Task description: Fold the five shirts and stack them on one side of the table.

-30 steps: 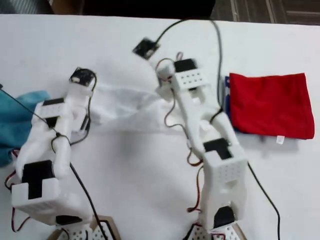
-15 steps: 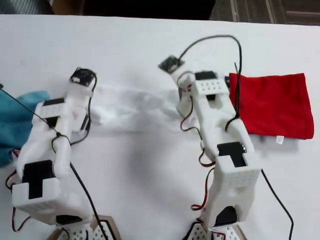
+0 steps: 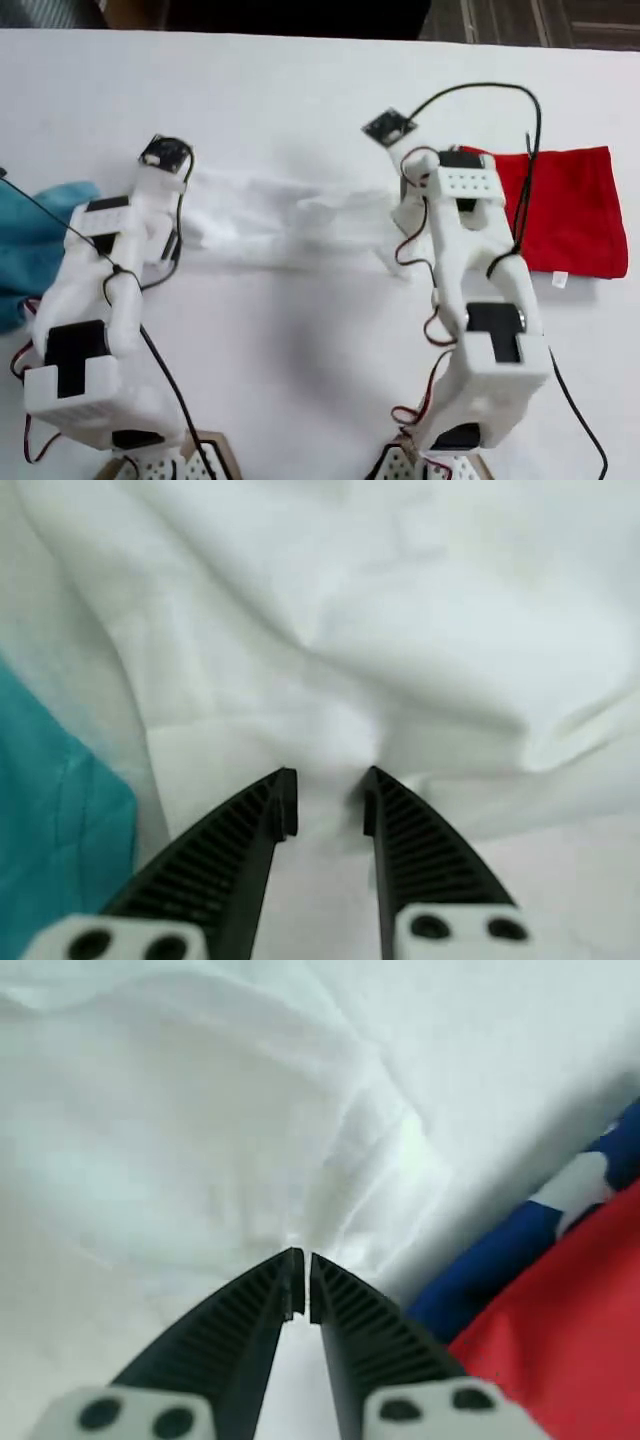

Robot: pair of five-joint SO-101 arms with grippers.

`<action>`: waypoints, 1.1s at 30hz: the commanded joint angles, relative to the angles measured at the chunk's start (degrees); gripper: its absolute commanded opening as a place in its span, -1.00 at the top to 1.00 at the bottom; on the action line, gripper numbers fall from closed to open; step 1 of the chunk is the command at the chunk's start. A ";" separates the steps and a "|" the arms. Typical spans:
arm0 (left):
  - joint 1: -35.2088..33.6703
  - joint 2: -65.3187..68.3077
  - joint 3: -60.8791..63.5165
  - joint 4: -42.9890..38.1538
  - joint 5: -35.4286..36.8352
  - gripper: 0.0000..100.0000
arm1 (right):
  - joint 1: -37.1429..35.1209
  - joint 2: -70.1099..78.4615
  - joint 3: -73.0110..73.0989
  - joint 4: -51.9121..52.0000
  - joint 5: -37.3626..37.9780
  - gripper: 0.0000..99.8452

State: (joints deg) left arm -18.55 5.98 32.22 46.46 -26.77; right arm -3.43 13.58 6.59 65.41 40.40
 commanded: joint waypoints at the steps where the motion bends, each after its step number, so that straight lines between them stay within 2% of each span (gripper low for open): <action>1: -0.09 -1.14 0.13 -1.05 0.00 0.73 | -2.07 -8.48 -0.26 1.27 0.44 0.96; 5: -0.09 -1.14 0.13 -1.05 0.00 0.73 | -10.07 -13.23 -0.26 4.88 -0.97 0.96; 12: -0.09 -1.14 0.13 -1.05 0.26 0.73 | -19.91 -7.25 1.05 -2.77 -6.42 0.96; 19: -0.18 -1.14 0.13 -1.05 0.26 0.73 | -20.00 4.88 -1.23 -12.79 -6.42 0.96; 22: -0.18 -1.14 0.13 -1.05 0.26 0.73 | -18.86 8.31 -4.48 -13.93 -6.42 0.96; 27: -0.18 -1.14 0.13 -1.14 0.26 0.73 | -17.63 3.65 -11.08 -6.90 -10.11 0.96; 33: -0.18 -1.14 0.13 -1.14 0.35 0.73 | -17.63 -11.65 -7.74 3.65 -11.25 0.95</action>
State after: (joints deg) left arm -18.55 5.98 32.22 46.46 -26.77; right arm -21.80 12.09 -1.49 64.53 29.67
